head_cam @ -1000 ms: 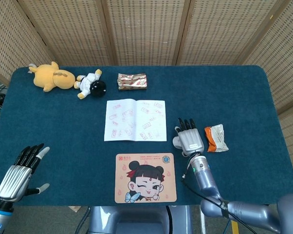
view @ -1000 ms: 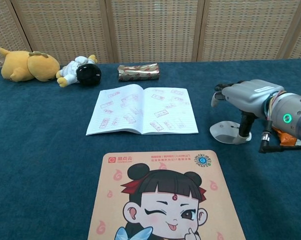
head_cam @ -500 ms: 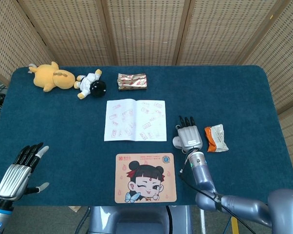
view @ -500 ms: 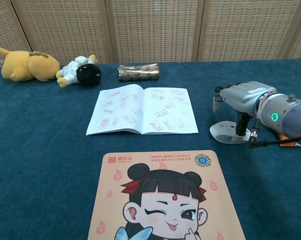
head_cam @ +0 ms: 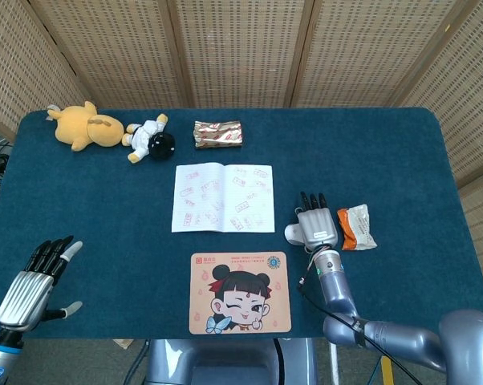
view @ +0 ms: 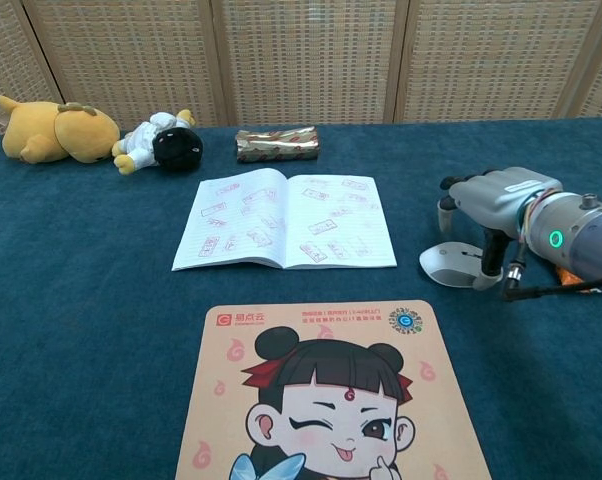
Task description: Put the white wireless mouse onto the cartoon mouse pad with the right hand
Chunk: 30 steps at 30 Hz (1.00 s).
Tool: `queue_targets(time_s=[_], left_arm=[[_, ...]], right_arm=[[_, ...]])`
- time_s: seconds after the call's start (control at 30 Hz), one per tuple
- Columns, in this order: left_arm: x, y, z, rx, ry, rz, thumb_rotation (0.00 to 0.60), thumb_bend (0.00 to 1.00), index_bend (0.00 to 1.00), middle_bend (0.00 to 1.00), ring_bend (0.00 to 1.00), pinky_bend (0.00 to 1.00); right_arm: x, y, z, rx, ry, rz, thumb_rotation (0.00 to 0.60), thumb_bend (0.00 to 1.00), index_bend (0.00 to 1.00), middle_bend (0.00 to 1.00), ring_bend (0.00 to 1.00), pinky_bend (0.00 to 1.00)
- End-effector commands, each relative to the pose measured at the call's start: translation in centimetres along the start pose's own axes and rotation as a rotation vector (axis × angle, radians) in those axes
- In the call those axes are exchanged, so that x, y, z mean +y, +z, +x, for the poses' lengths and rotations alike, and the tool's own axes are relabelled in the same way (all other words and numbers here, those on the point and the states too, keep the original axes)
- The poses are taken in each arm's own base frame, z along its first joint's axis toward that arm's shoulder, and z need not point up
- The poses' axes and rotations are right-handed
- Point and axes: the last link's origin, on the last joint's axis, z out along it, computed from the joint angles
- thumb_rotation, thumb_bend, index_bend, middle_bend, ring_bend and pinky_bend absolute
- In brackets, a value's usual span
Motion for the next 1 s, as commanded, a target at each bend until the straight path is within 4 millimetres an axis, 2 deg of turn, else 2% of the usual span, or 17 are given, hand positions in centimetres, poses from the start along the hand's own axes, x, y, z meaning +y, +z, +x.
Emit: queue_targets(time_s=[0.03, 1.0], left_arm=[[0.01, -0.03, 0.0, 0.0, 0.0, 0.0, 0.6, 0.06, 0.0, 0.0, 0.0, 0.0], [0.09, -0.04, -0.08, -0.003, 0.0, -0.002, 0.6, 0.06, 0.0, 0.0, 0.0, 0.0]], right_arm=[[-0.04, 0.0, -0.05, 0.0, 0.0, 0.002, 0.6, 0.0, 0.3, 0.0, 0.0, 0.0], [-0.49, 0.06, -0.71, 0.0, -0.003, 0.023, 0.6, 0.05, 0.35, 0.0, 0.0, 0.0]])
